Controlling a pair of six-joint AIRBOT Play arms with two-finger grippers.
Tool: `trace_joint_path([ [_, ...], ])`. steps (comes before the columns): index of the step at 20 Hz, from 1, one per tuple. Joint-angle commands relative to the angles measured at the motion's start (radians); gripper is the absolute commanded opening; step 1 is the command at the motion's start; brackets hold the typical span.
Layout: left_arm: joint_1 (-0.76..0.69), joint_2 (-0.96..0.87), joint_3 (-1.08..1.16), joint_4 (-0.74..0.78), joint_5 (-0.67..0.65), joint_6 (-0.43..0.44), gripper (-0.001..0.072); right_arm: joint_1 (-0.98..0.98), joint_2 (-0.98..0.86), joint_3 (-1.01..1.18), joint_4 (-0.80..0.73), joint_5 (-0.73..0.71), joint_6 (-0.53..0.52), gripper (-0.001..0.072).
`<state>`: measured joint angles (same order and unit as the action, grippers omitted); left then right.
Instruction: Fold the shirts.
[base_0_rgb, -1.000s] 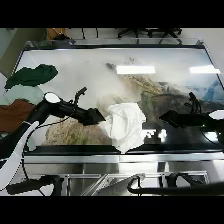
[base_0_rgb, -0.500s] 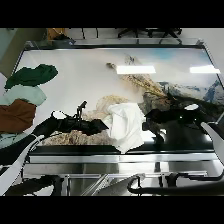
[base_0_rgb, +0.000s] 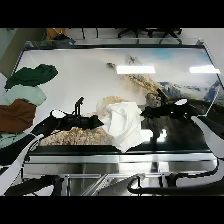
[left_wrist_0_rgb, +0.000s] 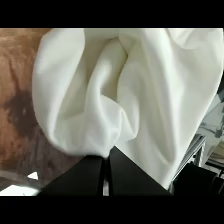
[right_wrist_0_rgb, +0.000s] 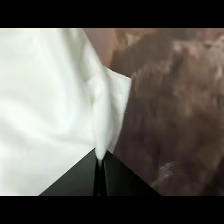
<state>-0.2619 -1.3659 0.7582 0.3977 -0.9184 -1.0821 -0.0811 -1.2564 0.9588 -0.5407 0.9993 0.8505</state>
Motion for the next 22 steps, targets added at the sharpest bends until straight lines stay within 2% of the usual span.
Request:
trace_joint_path([
  [1, 0.069, 0.051, 0.062, 0.003, -0.078, 0.008, 0.0011, -0.040, 0.073, 0.092, 0.004, 0.111, -0.010, 0.0013],
  [4, 0.138, 0.169, 0.208, 0.003, -0.115, -0.004, 0.0010, -0.091, 0.192, 0.262, 0.008, 0.262, 0.022, 0.0013],
  [6, 0.167, 0.241, 0.310, 0.003, -0.138, -0.019, 0.0010, -0.098, 0.281, 0.357, 0.049, 0.309, 0.024, 0.0013],
  [10, 0.236, 0.391, 0.552, 0.003, -0.225, -0.039, 0.0010, -0.098, 0.455, 0.581, 0.048, 0.296, 0.010, 0.0013],
  [13, 0.307, 0.502, 0.688, 0.008, -0.259, -0.042, 0.0011, -0.098, 0.551, 0.747, -0.002, 0.212, -0.007, 0.0013],
  [15, 0.384, 0.575, 0.770, 0.166, -0.283, -0.053, 0.0011, -0.098, 0.616, 0.814, -0.133, 0.114, -0.016, 0.0013],
  [17, 0.484, 0.644, 0.822, 0.420, -0.300, -0.134, 0.0011, -0.098, 0.685, 0.822, -0.295, 0.027, 0.018, 0.0013],
  [18, 0.544, 0.673, 0.824, 0.486, -0.312, -0.151, 0.0011, -0.098, 0.702, 0.822, -0.352, 0.027, 0.034, 0.0013],
  [20, 0.644, 0.714, 0.775, 0.471, -0.332, -0.143, 0.0011, -0.098, 0.690, 0.813, -0.361, 0.092, 0.042, 0.0013],
  [22, 0.677, 0.736, 0.661, 0.419, -0.337, -0.108, 0.0011, -0.098, 0.632, 0.784, -0.330, 0.211, 0.044, 0.0013],
])
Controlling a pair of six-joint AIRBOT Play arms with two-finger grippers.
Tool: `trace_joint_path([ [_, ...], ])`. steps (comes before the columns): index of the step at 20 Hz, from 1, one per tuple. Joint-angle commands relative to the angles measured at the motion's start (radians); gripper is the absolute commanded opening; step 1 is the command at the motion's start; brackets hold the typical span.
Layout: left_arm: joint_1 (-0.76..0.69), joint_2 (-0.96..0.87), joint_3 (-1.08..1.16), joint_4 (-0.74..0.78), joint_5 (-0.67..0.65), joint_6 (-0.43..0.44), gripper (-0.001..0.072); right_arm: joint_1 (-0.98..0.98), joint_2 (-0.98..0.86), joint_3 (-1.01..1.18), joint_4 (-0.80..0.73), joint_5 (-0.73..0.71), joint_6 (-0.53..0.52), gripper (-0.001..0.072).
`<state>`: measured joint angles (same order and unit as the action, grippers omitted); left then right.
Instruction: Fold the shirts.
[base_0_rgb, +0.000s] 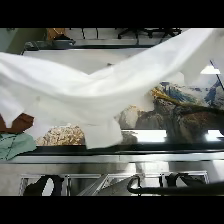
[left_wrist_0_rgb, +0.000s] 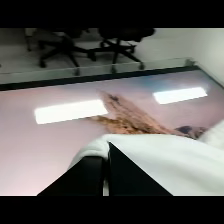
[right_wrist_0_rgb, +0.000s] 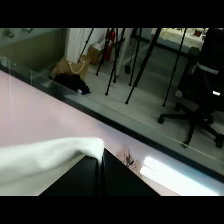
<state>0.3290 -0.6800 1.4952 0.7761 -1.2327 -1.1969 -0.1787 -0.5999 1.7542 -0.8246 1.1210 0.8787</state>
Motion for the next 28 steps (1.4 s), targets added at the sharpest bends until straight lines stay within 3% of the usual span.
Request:
trace_joint_path([
  [1, 0.081, 0.048, -0.141, 0.032, -0.016, 0.021, 0.0011, 0.000, -0.061, -0.044, -0.043, 0.138, 0.032, 0.0013],
  [5, -0.038, -0.072, -0.417, 0.035, 0.017, 0.076, 0.0012, 0.000, -0.193, -0.288, -0.036, 0.167, 0.042, 0.0014],
  [7, -0.135, -0.177, -0.525, 0.037, 0.127, 0.106, 0.0013, 0.002, -0.278, -0.429, 0.008, 0.127, 0.031, 0.0014],
  [10, -0.256, -0.388, -0.578, 0.042, 0.359, 0.133, 0.0017, 0.008, -0.434, -0.573, 0.048, -0.047, -0.019, 0.0014],
  [11, -0.274, -0.461, -0.560, 0.040, 0.417, 0.130, 0.0081, 0.007, -0.497, -0.576, 0.047, -0.092, -0.019, 0.0017],
  [12, -0.278, -0.526, -0.519, 0.040, 0.428, 0.130, 0.0492, 0.005, -0.551, -0.570, 0.046, -0.131, -0.019, 0.0022],
  [13, -0.270, -0.588, -0.461, 0.041, 0.401, 0.107, 0.0671, 0.005, -0.587, -0.560, 0.042, -0.154, -0.019, 0.0094],
  [14, -0.251, -0.636, -0.394, 0.041, 0.338, 0.090, 0.0666, -0.002, -0.612, -0.543, 0.043, -0.154, -0.014, 0.0328],
  [15, -0.227, -0.671, -0.333, 0.042, 0.271, 0.087, 0.0666, -0.012, -0.616, -0.528, 0.039, -0.138, 0.003, 0.0415],
  [20, -0.042, -0.725, -0.220, 0.092, 0.035, 0.060, 0.0665, -0.159, -0.498, -0.518, 0.025, 0.090, 0.192, 0.0415],
  [25, 0.080, -0.754, -0.412, 0.091, 0.155, 0.072, 0.0665, -0.150, -0.288, -0.806, 0.047, 0.142, 0.286, 0.0411],
  [28, 0.085, -0.873, -0.441, 0.082, 0.154, 0.097, 0.0666, -0.025, -0.169, -1.032, 0.051, 0.055, 0.373, 0.0412],
])
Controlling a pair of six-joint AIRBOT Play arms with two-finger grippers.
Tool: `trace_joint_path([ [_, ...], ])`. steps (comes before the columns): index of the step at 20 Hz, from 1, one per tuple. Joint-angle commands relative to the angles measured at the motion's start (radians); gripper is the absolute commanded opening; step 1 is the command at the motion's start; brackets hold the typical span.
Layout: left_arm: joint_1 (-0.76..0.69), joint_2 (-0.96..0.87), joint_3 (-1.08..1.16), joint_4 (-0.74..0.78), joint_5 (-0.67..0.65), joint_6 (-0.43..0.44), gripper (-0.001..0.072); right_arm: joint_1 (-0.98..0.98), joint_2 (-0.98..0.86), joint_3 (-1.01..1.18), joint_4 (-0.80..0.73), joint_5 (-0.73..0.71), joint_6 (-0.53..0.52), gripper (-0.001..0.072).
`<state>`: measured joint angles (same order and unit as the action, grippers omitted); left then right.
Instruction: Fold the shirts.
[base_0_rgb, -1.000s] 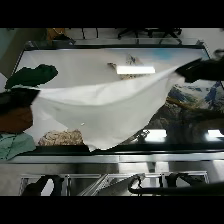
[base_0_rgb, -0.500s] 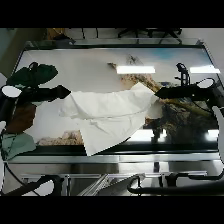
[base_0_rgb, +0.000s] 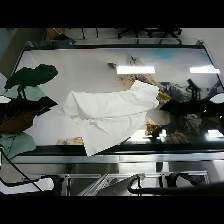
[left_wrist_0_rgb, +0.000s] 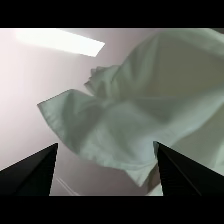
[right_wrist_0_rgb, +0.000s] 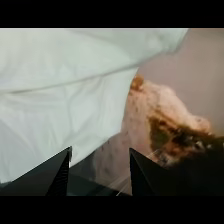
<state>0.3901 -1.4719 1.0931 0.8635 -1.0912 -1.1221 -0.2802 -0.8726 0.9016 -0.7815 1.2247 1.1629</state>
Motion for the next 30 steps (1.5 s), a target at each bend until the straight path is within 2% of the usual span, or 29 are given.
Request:
trace_joint_path([
  [1, 0.024, -0.120, -0.030, -0.020, 0.005, 0.026, 0.0666, 0.128, 0.128, -0.239, 0.008, -0.100, 0.120, 0.0416],
  [3, 0.024, -0.196, 0.011, -0.086, -0.013, 0.053, 0.0665, 0.242, 0.143, -0.329, 0.036, -0.210, 0.179, 0.0528],
  [8, -0.010, -0.307, 0.102, -0.176, -0.068, 0.080, 0.0665, 0.519, 0.034, -0.389, 0.161, -0.484, 0.181, 0.0528],
  [10, -0.035, -0.333, 0.120, -0.183, -0.085, 0.084, 0.0665, 0.584, -0.053, -0.388, 0.233, -0.542, 0.166, 0.0525],
  [12, -0.051, -0.350, 0.138, -0.183, -0.097, 0.085, 0.0645, 0.622, -0.120, -0.385, 0.320, -0.561, 0.095, 0.0518],
  [13, -0.051, -0.352, 0.146, -0.183, -0.098, 0.085, 0.0490, 0.631, -0.139, -0.383, 0.367, -0.565, 0.047, 0.0486],
  [14, -0.051, -0.352, 0.156, -0.184, -0.102, 0.085, 0.0276, 0.633, -0.152, -0.381, 0.421, -0.567, -0.011, 0.0416],
  [15, -0.051, -0.352, 0.172, -0.184, -0.114, 0.085, 0.0110, 0.632, -0.157, -0.381, 0.489, -0.575, -0.079, 0.0348],
  [16, -0.051, -0.351, 0.190, -0.186, -0.126, 0.085, 0.0011, 0.632, -0.155, -0.380, 0.562, -0.594, -0.151, 0.0275],
  [17, -0.051, -0.351, 0.209, -0.196, -0.148, 0.085, 0.0015, 0.632, -0.154, -0.371, 0.635, -0.600, -0.236, 0.0132],
  [18, -0.051, -0.351, 0.228, -0.230, -0.175, 0.086, 0.0014, 0.631, -0.154, -0.354, 0.692, -0.600, -0.306, 0.0028],
  [21, -0.050, -0.314, 0.293, -0.349, -0.257, 0.093, 0.0012, 0.623, -0.126, -0.246, 0.706, -0.575, -0.369, 0.0013],
  [24, -0.045, -0.166, 0.396, -0.378, -0.280, 0.089, 0.0011, 0.495, -0.006, -0.033, 0.621, -0.424, -0.346, 0.0013],
  [27, -0.002, 0.043, 0.554, -0.557, -0.256, 0.082, 0.0011, 0.279, 0.105, 0.290, 0.575, -0.272, -0.306, 0.0012],
  [30, 0.077, 0.232, 0.787, -0.706, -0.142, 0.053, 0.0011, 0.056, 0.148, 0.689, 0.575, -0.194, -0.301, 0.0012],
])
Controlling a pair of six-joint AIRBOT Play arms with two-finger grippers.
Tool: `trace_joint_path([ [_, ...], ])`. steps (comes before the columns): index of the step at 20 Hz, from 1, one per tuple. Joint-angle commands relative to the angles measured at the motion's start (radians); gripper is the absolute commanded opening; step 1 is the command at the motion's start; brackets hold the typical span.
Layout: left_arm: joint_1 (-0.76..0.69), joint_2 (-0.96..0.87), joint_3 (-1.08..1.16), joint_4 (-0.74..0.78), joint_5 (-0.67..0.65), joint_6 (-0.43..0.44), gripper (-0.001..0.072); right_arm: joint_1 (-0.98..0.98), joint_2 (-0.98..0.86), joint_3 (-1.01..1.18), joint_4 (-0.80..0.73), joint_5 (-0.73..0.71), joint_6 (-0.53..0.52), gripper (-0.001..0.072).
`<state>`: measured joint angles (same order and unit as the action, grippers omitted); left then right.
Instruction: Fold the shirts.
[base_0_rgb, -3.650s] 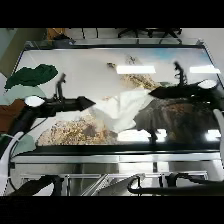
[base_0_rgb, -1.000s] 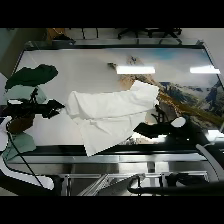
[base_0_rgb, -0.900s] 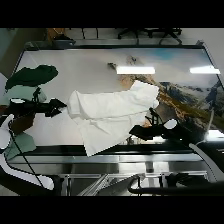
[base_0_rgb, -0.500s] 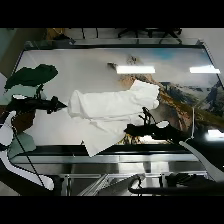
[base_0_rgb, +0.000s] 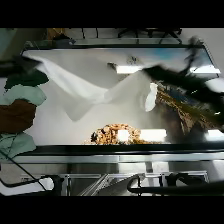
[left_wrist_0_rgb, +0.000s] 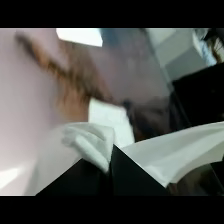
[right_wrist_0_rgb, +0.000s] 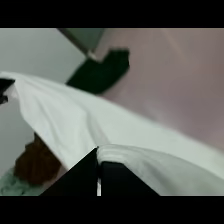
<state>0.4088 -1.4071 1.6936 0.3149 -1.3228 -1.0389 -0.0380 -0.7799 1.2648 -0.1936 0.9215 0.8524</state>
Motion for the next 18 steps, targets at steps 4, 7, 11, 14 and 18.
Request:
trace_joint_path([
  [4, 0.189, 0.353, 0.463, -0.149, 0.206, -0.040, 0.0011, -0.418, 0.057, 0.727, -0.053, 0.135, 0.049, 0.0012],
  [7, 0.377, 0.508, 0.401, -0.148, 0.247, -0.042, 0.0012, -0.485, 0.065, 0.843, -0.103, 0.135, 0.056, 0.0012],
  [11, 0.510, 0.631, 0.167, -0.098, 0.205, -0.041, 0.0012, -0.484, 0.036, 0.833, -0.146, 0.200, 0.056, 0.0012],
  [14, 0.389, 0.572, 0.023, -0.087, 0.129, -0.008, 0.0012, -0.484, -0.053, 0.743, -0.108, 0.287, 0.053, 0.0012],
  [18, 0.002, 0.365, -0.143, 0.176, 0.152, -0.009, 0.0014, -0.431, -0.262, 0.552, -0.013, 0.401, 0.008, 0.0013],
])
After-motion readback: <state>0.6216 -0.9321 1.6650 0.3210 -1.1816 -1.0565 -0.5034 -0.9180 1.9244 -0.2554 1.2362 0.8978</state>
